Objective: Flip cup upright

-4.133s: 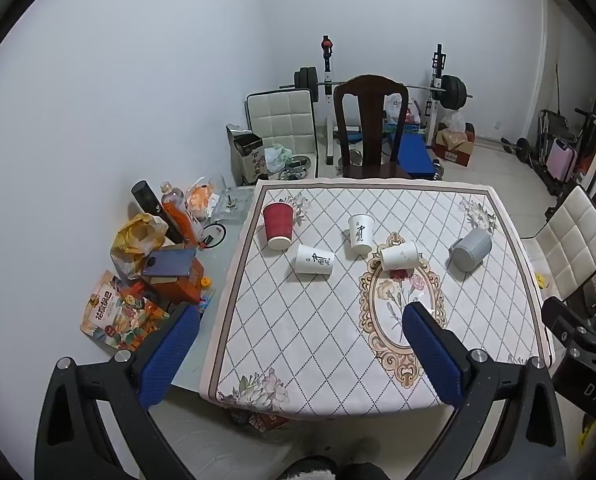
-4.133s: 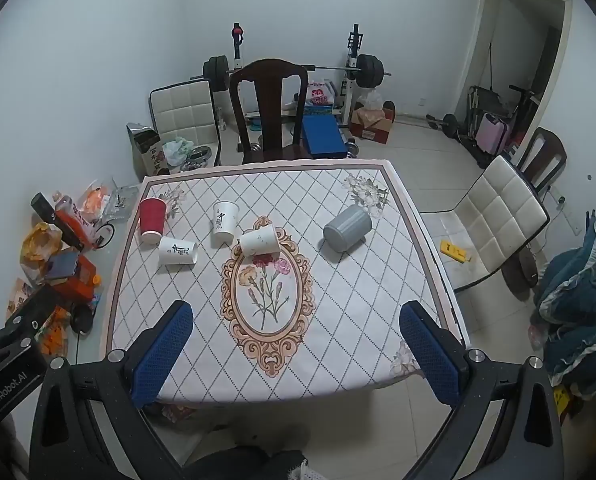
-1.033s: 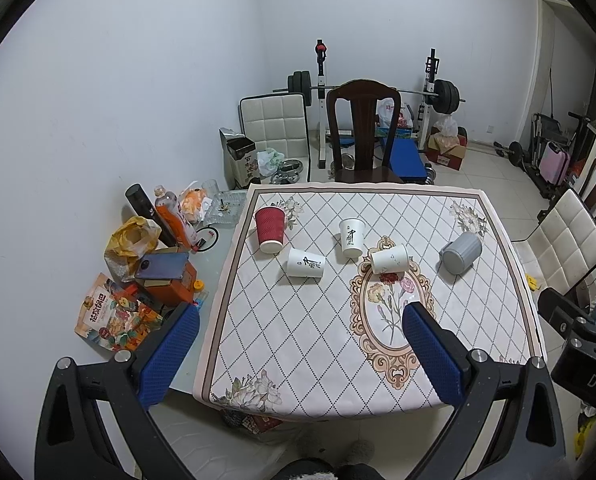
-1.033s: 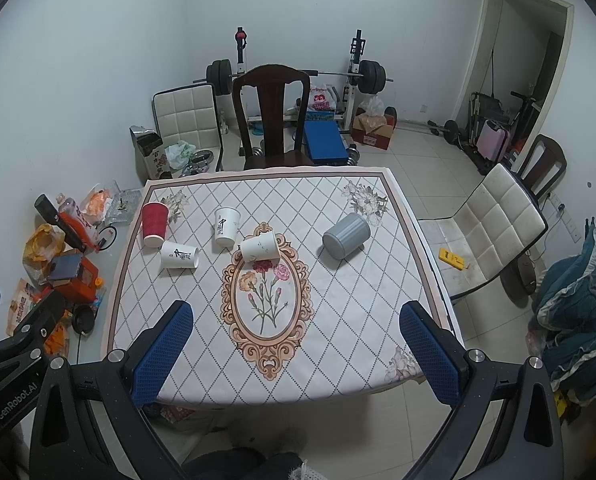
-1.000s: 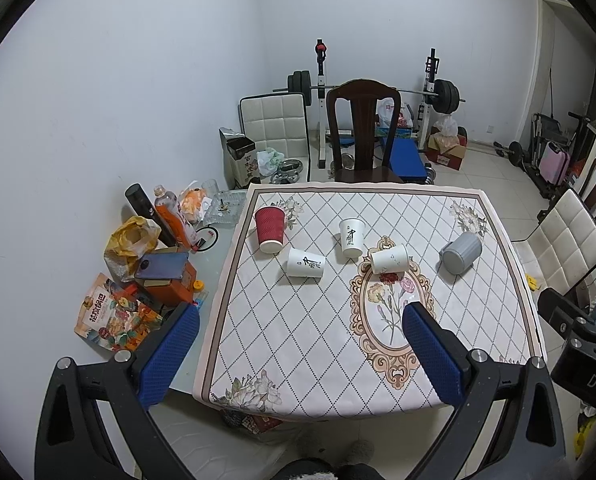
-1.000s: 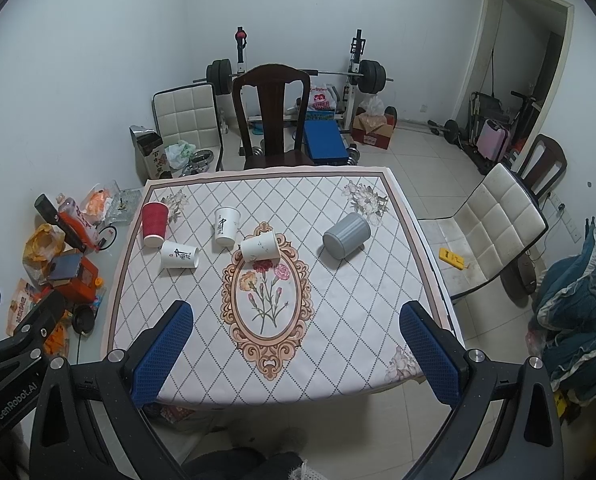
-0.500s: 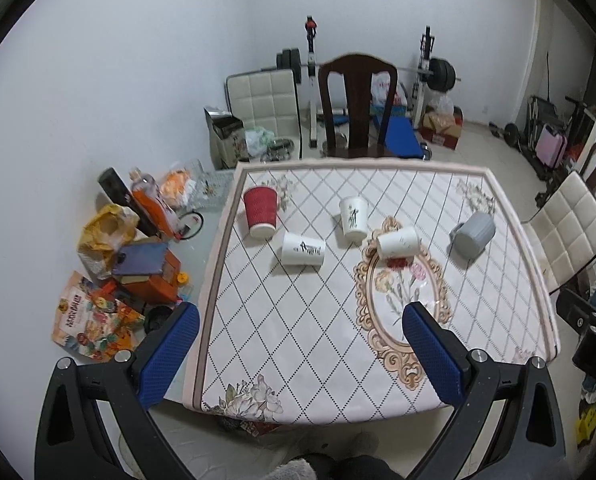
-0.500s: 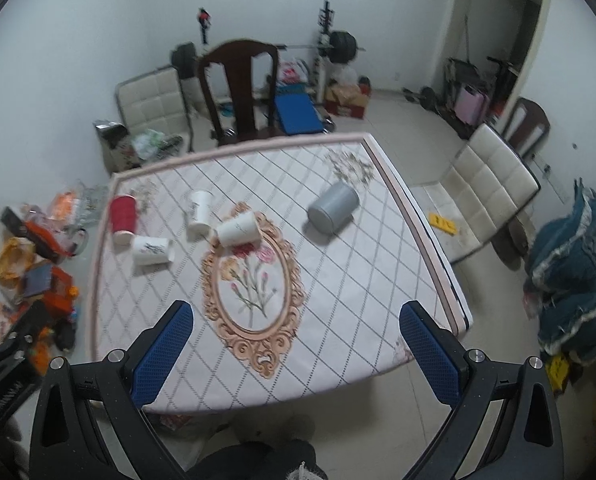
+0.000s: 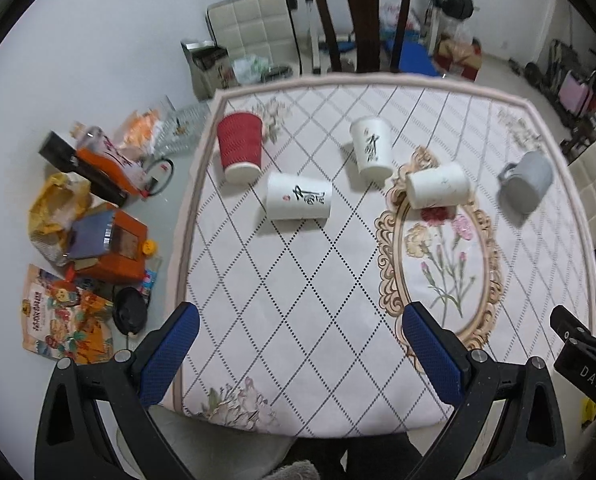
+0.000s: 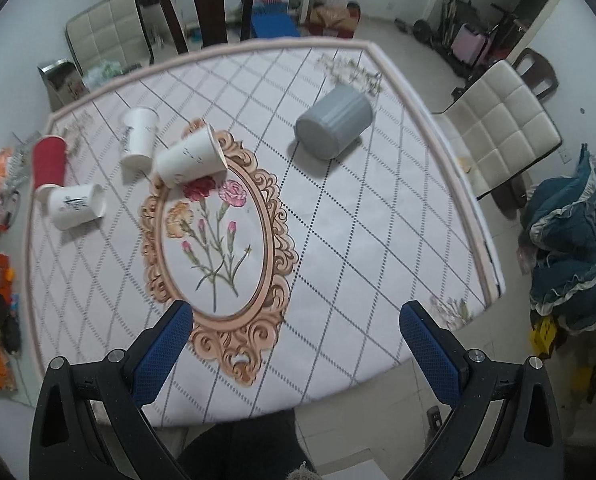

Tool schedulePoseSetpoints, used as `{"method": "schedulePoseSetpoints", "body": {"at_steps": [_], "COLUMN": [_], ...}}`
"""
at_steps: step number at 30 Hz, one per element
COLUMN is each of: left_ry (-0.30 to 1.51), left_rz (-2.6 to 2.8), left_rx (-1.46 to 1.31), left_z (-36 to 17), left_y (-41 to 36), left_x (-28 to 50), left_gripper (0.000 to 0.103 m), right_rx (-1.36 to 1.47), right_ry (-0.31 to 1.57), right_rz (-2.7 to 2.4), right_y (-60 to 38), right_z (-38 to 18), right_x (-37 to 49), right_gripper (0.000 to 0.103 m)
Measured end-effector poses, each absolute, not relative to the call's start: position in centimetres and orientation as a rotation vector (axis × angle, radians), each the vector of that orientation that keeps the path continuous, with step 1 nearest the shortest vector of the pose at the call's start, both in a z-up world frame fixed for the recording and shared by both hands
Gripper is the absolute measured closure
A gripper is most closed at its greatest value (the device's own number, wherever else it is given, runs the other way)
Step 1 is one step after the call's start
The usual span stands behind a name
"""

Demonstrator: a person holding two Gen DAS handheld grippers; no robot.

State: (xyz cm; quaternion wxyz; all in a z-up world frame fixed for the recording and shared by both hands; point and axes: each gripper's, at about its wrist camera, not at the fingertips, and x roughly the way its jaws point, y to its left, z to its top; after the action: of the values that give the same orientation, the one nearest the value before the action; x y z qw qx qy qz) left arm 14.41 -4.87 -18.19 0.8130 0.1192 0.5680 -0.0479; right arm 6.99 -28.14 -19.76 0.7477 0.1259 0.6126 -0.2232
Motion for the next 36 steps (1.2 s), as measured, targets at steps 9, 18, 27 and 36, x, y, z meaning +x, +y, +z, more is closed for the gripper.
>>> {"method": "schedulePoseSetpoints", "body": {"at_steps": [9,18,27,36], "left_ry": [1.352,1.407,1.450,1.484], "left_rz": [-0.095,-0.164,-0.184,-0.190], "left_rx": [0.209,0.205,0.179,0.212], "left_z": [-24.0,-28.6,-32.2,-35.4], "left_y": [-9.6,-14.2,-16.2,-16.7], "left_x": [23.7,32.5,37.7,39.8], "left_gripper": [0.000,0.013,0.021,0.044], "right_rx": [0.312,0.281,0.282,0.285], "right_ry": [1.470,1.555,1.576,1.589], "right_rz": [-0.472,-0.455,-0.458,-0.481], "right_y": [-32.9,-35.7,-36.4,-37.1], "right_z": [-27.2,-32.8,-35.5,-36.1], "right_x": [13.8,19.9,23.4,23.7], "right_gripper": [0.004,0.018,0.021,0.024]}}
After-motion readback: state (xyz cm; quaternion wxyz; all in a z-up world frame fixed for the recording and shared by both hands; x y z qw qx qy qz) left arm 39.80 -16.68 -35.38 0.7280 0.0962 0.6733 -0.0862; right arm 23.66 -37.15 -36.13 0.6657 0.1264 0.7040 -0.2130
